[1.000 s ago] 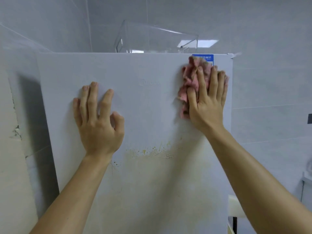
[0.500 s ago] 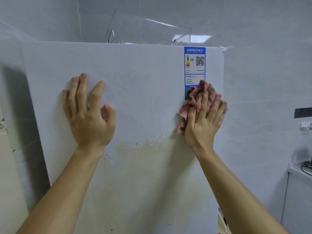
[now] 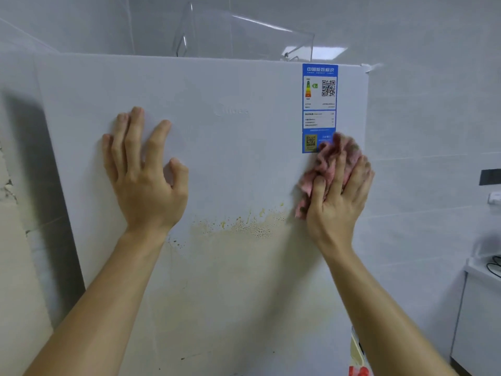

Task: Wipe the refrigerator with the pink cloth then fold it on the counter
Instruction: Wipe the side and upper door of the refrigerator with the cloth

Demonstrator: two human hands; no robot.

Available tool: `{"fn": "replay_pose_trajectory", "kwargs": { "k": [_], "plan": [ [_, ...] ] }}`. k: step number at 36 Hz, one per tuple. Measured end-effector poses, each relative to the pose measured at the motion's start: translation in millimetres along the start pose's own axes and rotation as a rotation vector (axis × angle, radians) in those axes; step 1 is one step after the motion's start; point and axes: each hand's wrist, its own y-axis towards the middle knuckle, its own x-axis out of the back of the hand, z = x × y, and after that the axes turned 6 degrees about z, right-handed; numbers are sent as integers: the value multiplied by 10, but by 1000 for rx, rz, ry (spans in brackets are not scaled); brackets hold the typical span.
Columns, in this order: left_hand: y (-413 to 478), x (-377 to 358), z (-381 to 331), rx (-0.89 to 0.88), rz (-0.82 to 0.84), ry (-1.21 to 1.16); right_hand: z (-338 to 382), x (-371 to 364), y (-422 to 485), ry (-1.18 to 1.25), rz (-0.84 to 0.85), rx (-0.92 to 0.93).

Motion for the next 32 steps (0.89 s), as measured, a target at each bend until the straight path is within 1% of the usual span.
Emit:
{"fn": "replay_pose_trajectory", "kwargs": {
  "k": [2,5,9,14,17,21,26,29,32],
  "plan": [
    [-4,-3,2,-2,-1,6,8,-37,-166,6,35,-16],
    [-3,0,-3,-5,-5,8,70,-13,-72,5,55,-50],
    [0,4,-3,-6,4,3,259,85,361,-12,17,-71],
    [-6,3,3,-14,3,15,633,260,1092,42,35,-67],
    [-7,-7,-3,-10,-2,20,699,301,1267,40,45,-44],
    [-8,-8,-8,-8,-6,23,515,221,1044,12,23,22],
    [0,-3,-16,-7,-4,21,236,-16,246,-42,-34,137],
    [0,-5,-17,-2,-8,22,246,-104,-70,-63,25,136],
    [-1,-3,-7,-2,-2,19,333,-84,-16,-52,30,138]
  ]
}}
